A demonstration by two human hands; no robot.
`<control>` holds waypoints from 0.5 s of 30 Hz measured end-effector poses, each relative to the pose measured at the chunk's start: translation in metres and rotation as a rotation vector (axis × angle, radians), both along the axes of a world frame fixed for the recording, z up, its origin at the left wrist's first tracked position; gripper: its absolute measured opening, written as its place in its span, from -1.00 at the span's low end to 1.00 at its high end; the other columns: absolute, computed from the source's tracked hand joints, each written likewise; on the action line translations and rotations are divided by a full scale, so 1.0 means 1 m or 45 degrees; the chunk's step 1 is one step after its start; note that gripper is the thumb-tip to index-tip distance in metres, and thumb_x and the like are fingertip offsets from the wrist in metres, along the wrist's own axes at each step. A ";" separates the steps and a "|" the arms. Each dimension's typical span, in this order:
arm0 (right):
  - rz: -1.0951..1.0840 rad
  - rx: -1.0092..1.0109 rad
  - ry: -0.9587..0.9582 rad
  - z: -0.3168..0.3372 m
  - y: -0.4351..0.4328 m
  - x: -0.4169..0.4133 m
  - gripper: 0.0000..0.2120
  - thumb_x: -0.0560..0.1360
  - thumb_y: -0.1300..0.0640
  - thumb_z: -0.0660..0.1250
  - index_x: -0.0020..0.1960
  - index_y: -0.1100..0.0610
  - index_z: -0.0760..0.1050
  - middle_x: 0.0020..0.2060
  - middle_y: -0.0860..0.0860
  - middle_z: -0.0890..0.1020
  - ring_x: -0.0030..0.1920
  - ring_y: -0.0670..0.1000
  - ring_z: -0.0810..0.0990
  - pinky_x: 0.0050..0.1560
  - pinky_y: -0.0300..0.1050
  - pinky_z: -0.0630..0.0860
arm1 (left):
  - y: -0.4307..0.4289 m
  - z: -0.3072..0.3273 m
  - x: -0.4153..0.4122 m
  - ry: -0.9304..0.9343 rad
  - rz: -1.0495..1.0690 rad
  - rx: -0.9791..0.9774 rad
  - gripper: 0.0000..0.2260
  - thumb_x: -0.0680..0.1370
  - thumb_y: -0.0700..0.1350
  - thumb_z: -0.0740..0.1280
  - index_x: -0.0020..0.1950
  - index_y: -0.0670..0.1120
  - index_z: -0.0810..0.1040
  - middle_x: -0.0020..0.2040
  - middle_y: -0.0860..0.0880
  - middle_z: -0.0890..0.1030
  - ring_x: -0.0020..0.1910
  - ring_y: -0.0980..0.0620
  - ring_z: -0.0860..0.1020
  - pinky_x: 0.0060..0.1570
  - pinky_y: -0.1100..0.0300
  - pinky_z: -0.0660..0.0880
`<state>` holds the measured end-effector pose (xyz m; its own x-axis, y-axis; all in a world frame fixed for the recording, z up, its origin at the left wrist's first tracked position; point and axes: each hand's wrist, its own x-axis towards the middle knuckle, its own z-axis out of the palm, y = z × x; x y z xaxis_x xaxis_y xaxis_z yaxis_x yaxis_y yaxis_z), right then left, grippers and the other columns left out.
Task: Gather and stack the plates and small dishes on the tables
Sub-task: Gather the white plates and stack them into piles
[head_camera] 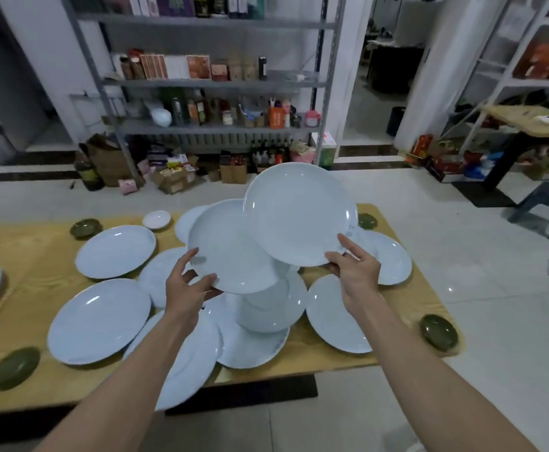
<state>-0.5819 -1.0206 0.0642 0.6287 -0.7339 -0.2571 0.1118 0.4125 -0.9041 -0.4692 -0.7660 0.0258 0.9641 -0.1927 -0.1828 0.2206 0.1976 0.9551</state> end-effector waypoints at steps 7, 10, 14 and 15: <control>0.164 0.000 -0.056 0.014 0.151 0.044 -0.57 0.41 0.49 0.43 0.22 0.19 0.60 -0.18 0.12 0.64 -0.13 0.07 0.67 -0.18 -0.20 0.64 | 0.163 0.010 0.006 -0.029 0.225 -0.027 -0.44 0.46 -0.44 0.40 0.35 0.03 0.48 0.15 -0.14 0.56 -0.03 -0.10 0.64 -0.21 0.07 0.65; 0.250 0.010 -0.062 0.014 0.211 0.061 -0.58 0.42 0.50 0.42 0.22 0.22 0.59 -0.16 0.11 0.66 -0.14 0.05 0.68 -0.18 -0.20 0.64 | 0.225 0.008 0.007 -0.047 0.336 -0.002 -0.44 0.46 -0.42 0.42 0.34 0.04 0.49 0.22 -0.17 0.54 0.06 -0.16 0.62 -0.18 0.04 0.66; 0.358 0.051 -0.035 0.013 0.280 0.089 -0.56 0.40 0.50 0.43 0.22 0.20 0.60 -0.15 0.12 0.69 -0.12 0.10 0.70 -0.14 -0.14 0.67 | 0.294 0.008 0.008 -0.016 0.450 -0.025 -0.43 0.47 -0.41 0.41 0.38 0.03 0.45 0.20 -0.20 0.56 0.06 -0.21 0.63 -0.33 0.16 0.62; 0.379 0.055 -0.033 0.012 0.295 0.099 -0.57 0.39 0.49 0.44 0.21 0.20 0.61 -0.15 0.11 0.70 -0.12 0.10 0.70 -0.14 -0.14 0.67 | 0.310 0.008 0.010 -0.014 0.487 -0.025 -0.43 0.47 -0.42 0.41 0.38 0.04 0.45 0.20 -0.19 0.56 0.05 -0.18 0.64 -0.32 0.15 0.62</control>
<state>-0.4832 -0.7253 0.0765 0.8212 -0.5051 -0.2655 0.0028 0.4689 -0.8833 -0.4595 -0.4560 0.0334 0.9689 0.1780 -0.1717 0.1170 0.2817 0.9523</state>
